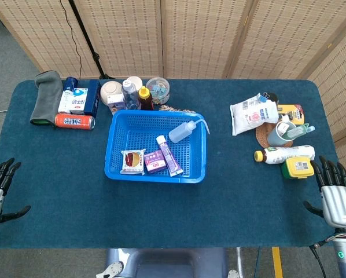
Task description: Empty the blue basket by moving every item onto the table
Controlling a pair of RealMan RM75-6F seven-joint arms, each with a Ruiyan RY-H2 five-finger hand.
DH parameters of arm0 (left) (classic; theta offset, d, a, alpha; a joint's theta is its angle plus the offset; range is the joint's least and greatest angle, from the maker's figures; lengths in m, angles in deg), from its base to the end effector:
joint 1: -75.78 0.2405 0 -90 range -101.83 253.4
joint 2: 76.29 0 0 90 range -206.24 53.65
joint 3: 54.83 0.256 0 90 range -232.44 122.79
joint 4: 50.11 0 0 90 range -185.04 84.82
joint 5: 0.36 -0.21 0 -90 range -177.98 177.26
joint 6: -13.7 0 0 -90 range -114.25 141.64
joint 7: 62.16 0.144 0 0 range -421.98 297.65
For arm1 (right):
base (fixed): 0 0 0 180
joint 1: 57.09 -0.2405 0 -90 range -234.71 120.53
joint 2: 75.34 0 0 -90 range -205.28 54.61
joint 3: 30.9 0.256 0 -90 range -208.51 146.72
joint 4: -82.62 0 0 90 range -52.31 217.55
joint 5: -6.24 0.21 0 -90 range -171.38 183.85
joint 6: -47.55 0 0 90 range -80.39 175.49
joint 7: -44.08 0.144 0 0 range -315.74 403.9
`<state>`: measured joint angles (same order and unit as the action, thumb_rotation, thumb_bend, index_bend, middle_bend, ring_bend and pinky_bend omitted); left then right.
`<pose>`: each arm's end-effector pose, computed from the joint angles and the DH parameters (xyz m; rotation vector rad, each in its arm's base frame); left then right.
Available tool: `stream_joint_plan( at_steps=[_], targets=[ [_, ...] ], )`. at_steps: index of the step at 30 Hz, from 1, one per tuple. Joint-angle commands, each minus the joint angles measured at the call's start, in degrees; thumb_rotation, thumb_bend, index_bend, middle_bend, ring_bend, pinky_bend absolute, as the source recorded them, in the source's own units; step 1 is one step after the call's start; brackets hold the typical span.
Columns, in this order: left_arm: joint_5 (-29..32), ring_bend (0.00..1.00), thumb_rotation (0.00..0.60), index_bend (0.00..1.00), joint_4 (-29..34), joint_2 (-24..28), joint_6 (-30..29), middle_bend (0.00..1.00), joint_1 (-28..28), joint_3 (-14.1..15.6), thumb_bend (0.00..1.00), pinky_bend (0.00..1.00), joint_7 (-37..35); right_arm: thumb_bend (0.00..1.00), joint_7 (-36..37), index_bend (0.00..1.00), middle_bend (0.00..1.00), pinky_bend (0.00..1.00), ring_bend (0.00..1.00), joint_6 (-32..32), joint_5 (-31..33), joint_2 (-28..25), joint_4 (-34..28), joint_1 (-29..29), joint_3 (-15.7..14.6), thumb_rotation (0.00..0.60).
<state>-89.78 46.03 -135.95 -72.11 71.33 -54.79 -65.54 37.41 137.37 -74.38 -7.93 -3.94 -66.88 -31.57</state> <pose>-0.3006 0.1673 0.1692 -1.4358 -0.9494 -0.9419 -0.3216 -0.1972 0.1585 1.3820 -0.7425 0.8128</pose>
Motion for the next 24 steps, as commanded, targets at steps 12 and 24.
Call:
stream_joint_plan(
  at_steps=[12,24],
  targets=[
    [-0.4,0.00,0.600,0.00,0.0,0.0,-0.2,0.00,0.1,0.1,0.00,0.00,-0.1,0.00,2.2,0.00,0.00,0.00,0.00,-6.0,-3.9,-3.0,-4.0,-5.2,4.7,0.600],
    [1.4,0.00,0.600,0.00,0.2,-0.6,1.3,0.00,-0.4,-0.6,0.00,0.00,1.5,0.00,2.0,0.00,0.00,0.00,0.00,-21.3,-1.7,-3.0,-8.9,-21.3,15.2,0.600]
  ],
)
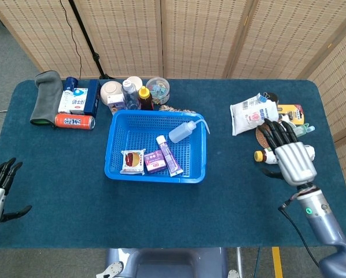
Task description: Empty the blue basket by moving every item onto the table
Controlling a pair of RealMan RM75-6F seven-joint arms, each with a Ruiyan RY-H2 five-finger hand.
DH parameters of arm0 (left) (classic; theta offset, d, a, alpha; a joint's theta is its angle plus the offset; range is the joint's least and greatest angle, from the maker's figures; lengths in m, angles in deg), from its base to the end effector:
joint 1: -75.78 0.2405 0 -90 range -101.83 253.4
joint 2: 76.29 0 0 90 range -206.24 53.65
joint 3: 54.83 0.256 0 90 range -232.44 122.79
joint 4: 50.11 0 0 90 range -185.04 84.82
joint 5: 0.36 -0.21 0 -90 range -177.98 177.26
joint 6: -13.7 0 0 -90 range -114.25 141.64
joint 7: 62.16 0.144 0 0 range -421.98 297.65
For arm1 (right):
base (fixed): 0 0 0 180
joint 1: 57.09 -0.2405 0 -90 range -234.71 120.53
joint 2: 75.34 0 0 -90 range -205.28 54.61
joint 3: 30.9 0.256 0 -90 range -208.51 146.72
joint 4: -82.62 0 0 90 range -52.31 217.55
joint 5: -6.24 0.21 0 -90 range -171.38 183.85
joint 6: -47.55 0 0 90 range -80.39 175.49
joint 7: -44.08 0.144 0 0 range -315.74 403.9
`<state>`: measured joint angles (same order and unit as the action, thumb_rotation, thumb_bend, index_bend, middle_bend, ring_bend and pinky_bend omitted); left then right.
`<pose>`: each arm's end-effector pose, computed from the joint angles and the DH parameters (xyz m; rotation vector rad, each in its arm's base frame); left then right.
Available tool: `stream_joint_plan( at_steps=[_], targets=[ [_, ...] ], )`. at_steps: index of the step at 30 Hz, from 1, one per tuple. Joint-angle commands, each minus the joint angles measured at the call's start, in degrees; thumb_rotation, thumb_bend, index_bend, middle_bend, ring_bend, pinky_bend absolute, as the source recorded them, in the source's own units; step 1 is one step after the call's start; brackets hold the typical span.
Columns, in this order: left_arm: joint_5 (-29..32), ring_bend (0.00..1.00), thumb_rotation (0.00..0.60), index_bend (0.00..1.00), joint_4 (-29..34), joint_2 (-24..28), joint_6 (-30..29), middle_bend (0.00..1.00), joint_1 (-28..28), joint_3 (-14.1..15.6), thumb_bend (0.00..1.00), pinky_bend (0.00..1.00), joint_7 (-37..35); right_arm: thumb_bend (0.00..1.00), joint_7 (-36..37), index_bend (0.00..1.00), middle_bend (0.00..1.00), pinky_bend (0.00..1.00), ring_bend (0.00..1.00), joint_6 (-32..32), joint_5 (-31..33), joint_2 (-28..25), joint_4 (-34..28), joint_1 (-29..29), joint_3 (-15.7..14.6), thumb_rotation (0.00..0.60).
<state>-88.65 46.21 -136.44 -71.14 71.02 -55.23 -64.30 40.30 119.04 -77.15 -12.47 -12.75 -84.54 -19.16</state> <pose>-0.3014 0.1705 0.1661 -1.4316 -0.9521 -0.9234 -0.2007 -0.3126 0.1549 1.6378 -0.6898 1.1187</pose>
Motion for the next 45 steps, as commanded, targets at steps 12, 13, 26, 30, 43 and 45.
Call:
stream_joint_plan(
  at_steps=[12,13,26,30,43,45],
  targets=[
    [1.7,0.00,0.600,0.00,0.0,-0.4,1.8,0.00,-0.8,-0.5,0.00,0.00,1.0,0.00,-7.5,0.02,0.00,0.01,0.00,-14.3,10.8,13.1,6.7,-17.6,9.0,0.600],
    [1.7,0.00,0.600,0.00,0.0,-0.4,1.8,0.00,-0.8,-0.5,0.00,0.00,1.0,0.00,-7.8,0.02,0.00,0.01,0.00,-14.9,11.7,13.7,7.1,-18.2,9.3,0.600],
    [2.5,0.00,0.600,0.00,-0.1,-0.5,2.9,0.00,-1.3,-0.7,0.00,0.00,1.1,0.00,-20.8,0.13,0.07,0.06,0.00,-18.5,23.0,27.4,16.1,-27.5,8.7,0.600],
    [2.5,0.00,0.600,0.00,-0.1,-0.5,3.0,0.00,-1.3,-0.6,0.00,0.00,1.1,0.00,-23.2,0.14,0.08,0.08,0.00,-19.9,26.0,31.3,20.5,-30.1,8.5,0.600],
    [2.9,0.00,0.600,0.00,-0.5,-0.1,3.1,0.00,-1.3,-0.8,0.00,0.00,-0.3,0.00,-24.5,0.20,0.16,0.14,0.06,-21.2,25.8,37.9,33.1,-32.9,5.7,0.600],
    [2.9,0.00,0.600,0.00,-0.5,0.0,3.2,0.00,-1.4,-0.8,0.00,0.00,-0.4,0.00,-25.0,0.20,0.16,0.15,0.07,-21.3,25.6,38.8,34.5,-32.9,5.0,0.600]
  ],
)
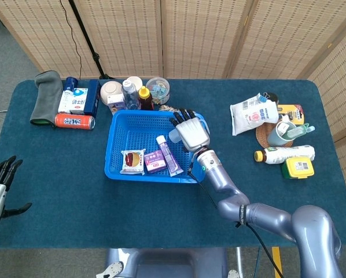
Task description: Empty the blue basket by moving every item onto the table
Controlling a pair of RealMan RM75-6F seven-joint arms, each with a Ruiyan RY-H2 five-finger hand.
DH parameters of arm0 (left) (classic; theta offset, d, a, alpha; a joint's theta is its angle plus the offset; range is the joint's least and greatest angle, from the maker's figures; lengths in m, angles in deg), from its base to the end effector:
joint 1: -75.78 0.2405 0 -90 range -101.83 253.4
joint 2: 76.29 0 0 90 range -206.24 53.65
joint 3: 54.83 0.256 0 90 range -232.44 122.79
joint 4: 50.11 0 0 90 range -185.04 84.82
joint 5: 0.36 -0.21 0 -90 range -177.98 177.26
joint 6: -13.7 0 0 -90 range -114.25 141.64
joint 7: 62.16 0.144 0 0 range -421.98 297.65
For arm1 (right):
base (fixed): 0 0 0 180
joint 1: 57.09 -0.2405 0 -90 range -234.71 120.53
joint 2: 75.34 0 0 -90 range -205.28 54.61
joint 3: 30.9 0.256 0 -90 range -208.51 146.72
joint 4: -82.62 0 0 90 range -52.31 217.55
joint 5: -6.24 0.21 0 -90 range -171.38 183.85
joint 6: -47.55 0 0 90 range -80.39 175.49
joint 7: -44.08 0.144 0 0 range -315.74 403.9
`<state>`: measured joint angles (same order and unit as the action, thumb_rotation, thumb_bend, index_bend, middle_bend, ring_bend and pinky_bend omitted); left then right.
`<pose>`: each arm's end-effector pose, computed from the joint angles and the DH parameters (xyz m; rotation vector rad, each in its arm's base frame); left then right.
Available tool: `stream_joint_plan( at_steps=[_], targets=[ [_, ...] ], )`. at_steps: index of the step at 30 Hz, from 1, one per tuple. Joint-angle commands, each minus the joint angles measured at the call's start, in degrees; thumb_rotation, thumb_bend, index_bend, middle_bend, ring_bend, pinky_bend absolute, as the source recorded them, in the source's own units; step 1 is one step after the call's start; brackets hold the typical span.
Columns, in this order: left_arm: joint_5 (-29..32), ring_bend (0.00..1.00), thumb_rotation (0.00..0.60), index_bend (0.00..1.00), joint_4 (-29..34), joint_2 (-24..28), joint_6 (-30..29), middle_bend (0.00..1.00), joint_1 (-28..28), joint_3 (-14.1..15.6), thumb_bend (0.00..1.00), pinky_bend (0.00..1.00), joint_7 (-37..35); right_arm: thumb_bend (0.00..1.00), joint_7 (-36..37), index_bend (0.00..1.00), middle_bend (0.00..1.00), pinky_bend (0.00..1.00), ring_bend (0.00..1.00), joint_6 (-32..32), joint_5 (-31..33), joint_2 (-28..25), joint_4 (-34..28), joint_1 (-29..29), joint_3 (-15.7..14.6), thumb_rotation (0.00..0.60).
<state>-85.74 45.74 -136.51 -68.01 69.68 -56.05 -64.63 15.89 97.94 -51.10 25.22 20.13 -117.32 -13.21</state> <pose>-0.3073 0.1806 0.1640 -1.4224 -0.9867 -0.8896 -0.0601 -0.4313 -0.0386 1.8531 -0.6390 0.9243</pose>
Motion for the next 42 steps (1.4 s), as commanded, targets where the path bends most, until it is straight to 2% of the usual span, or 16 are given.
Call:
stream_joint_plan(
  at_steps=[1,7,17,22,26,31,36,42],
  targets=[
    [0.0,0.00,0.600,0.00,0.0,0.0,0.1,0.00,-0.1,0.0,0.00,0.00,0.0,0.00,-0.8,0.20,0.16,0.16,0.07,-0.2,-0.6,1.6,2.4,-0.2,-1.3,0.600],
    [0.0,0.00,0.600,0.00,0.0,0.2,0.3,0.00,-0.1,0.1,0.00,0.00,-0.4,0.00,-0.7,0.22,0.19,0.22,0.11,-0.8,-1.4,5.5,8.1,-1.1,-1.9,0.600],
    [0.1,0.00,0.600,0.00,-0.1,0.4,0.2,0.00,-0.1,0.0,0.00,0.00,-1.3,0.00,3.6,0.27,0.25,0.31,0.18,-1.7,-4.7,9.5,17.0,-1.3,-2.6,0.600],
    [0.3,0.00,0.600,0.00,-0.2,0.4,0.7,0.00,-0.3,0.0,0.00,0.00,-1.2,0.00,6.0,0.31,0.31,0.43,0.26,-0.6,-7.5,11.2,20.6,-1.1,-3.4,0.600],
    [0.5,0.00,0.600,0.00,-0.2,0.3,0.9,0.00,-0.4,0.0,0.00,0.00,-1.1,0.00,8.6,0.38,0.38,0.56,0.36,0.0,-9.6,12.4,23.1,-0.9,-4.0,0.600],
    [0.5,0.00,0.600,0.00,-0.1,0.3,1.2,0.00,-0.5,0.0,0.00,0.00,-1.0,0.00,13.5,0.45,0.49,0.64,0.44,3.2,-13.4,13.7,26.3,-0.5,-4.7,0.600],
    [0.5,0.00,0.600,0.00,0.0,0.2,1.4,0.00,-0.6,0.1,0.00,0.00,-0.9,0.12,17.8,0.53,0.57,0.69,0.50,6.6,-16.4,14.2,28.5,-0.1,-5.1,0.600],
    [0.2,0.00,0.600,0.00,0.2,0.3,1.3,0.00,-0.6,0.2,0.00,0.00,-0.8,0.16,19.7,0.55,0.59,0.69,0.51,10.8,-18.6,12.5,27.2,0.4,-4.5,0.600]
  ],
)
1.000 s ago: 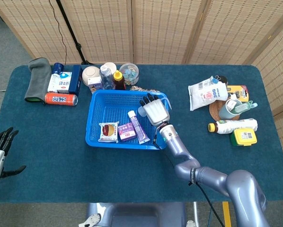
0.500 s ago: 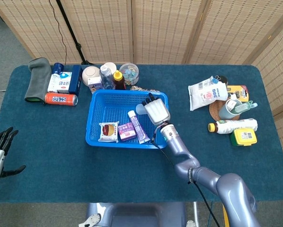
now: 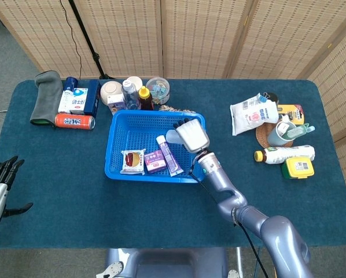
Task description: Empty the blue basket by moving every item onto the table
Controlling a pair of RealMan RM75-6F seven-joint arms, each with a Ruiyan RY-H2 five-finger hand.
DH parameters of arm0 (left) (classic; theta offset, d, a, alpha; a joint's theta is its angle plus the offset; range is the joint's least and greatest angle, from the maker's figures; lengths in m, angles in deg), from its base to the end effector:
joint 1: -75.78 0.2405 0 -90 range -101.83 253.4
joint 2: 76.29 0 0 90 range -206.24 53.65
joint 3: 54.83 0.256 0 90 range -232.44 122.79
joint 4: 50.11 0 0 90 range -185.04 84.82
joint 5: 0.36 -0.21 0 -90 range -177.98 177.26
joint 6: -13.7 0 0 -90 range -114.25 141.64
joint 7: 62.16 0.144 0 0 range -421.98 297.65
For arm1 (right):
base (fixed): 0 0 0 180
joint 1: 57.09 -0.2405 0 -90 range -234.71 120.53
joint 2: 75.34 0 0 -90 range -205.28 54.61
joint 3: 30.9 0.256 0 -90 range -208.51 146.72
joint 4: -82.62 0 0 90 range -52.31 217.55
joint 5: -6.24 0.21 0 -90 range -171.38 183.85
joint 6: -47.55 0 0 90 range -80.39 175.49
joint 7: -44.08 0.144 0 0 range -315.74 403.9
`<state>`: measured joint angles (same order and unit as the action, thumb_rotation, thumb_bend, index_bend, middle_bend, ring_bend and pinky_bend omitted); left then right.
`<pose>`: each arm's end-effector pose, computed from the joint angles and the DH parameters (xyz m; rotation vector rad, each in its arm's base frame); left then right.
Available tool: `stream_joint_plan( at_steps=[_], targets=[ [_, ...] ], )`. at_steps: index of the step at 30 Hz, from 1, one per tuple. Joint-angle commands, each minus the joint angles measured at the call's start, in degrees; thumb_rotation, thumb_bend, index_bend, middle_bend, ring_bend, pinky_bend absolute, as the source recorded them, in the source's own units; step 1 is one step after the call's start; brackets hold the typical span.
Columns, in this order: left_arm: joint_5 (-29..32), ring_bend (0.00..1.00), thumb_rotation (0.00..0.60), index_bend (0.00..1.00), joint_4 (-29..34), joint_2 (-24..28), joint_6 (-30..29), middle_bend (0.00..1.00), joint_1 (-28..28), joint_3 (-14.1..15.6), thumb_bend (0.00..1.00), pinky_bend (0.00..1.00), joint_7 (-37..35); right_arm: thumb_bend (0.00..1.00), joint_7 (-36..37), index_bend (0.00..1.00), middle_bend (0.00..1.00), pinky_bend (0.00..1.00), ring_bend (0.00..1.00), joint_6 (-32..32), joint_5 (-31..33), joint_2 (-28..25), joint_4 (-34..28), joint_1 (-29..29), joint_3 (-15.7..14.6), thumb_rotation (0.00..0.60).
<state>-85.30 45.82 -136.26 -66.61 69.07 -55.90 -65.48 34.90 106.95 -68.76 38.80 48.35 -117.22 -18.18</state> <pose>-0.3081 0.1830 0.1622 -1.4308 -1.0129 -0.8842 -0.0832 -0.4382 -0.0617 1.7873 -0.4305 1.0419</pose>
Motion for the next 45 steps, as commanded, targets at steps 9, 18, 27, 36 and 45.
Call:
stream_joint_plan(
  at_steps=[9,18,27,36,45],
  targets=[
    [-0.8,0.00,0.600,0.00,0.3,0.2,-0.4,0.00,0.2,0.4,0.00,0.00,-0.2,0.16,-0.9,0.56,0.59,0.69,0.51,7.9,-2.1,-8.7,-10.7,1.9,3.0,0.600],
    [-1.8,0.00,0.600,0.00,0.5,0.5,-0.8,0.00,0.3,0.8,0.00,0.00,-0.7,0.16,-3.4,0.55,0.59,0.69,0.51,6.1,1.9,-19.7,-16.8,8.9,3.1,0.600],
    [-2.3,0.00,0.600,0.00,0.9,0.4,-0.8,0.00,0.3,1.1,0.00,0.00,0.0,0.15,1.3,0.33,0.39,0.60,0.34,-1.9,3.8,-24.7,-19.1,14.7,-1.2,0.600],
    [-1.5,0.00,0.600,0.00,1.0,0.2,0.1,0.00,-0.1,0.9,0.00,0.00,0.6,0.00,-0.5,0.00,0.00,0.26,0.00,-2.4,5.8,-31.0,-28.6,16.8,0.0,0.600],
    [-2.3,0.00,0.600,0.00,1.6,1.1,1.8,0.00,-2.8,-0.7,0.00,0.00,-1.6,0.00,2.2,0.00,0.00,0.24,0.00,9.1,1.2,-42.6,-45.0,25.8,-1.4,0.600]
  ],
)
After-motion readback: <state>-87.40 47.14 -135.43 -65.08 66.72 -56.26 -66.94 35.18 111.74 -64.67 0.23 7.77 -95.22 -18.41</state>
